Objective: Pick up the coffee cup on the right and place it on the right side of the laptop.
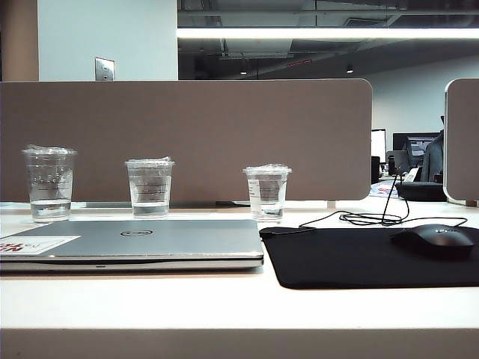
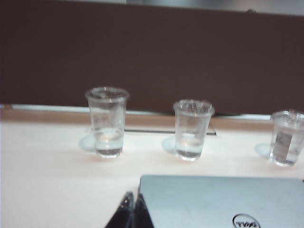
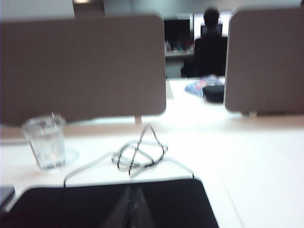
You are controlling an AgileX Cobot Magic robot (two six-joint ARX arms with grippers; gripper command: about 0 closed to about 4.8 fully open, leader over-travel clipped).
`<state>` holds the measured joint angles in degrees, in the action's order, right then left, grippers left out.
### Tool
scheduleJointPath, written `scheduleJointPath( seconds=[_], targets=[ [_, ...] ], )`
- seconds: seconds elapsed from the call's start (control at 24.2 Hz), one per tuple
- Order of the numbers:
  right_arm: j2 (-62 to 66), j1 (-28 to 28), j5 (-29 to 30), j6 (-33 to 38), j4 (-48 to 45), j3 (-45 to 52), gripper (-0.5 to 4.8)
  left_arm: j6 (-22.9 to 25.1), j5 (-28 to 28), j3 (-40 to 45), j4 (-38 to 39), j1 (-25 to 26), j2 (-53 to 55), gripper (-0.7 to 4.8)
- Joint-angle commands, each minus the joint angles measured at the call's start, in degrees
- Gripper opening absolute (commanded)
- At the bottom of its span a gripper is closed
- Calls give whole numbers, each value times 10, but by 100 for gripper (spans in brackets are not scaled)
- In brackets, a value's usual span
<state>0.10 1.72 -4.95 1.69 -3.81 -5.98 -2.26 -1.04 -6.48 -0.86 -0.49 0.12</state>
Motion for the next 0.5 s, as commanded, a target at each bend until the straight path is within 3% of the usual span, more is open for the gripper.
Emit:
scheduleJointPath(
  seconds=[0.04, 0.25, 0.5],
  targets=[
    [2, 0, -1, -2, 28, -37, -3, -29, 0, -33, 25, 0, 1, -6],
    [22, 0, 21, -2, 55, -86, -3, -42, -3, -78, 82, 0, 4, -6],
    [71, 1, 41, -2, 47, -119, -3, -52, -33, -109, 90, 0, 37, -5]
  ],
)
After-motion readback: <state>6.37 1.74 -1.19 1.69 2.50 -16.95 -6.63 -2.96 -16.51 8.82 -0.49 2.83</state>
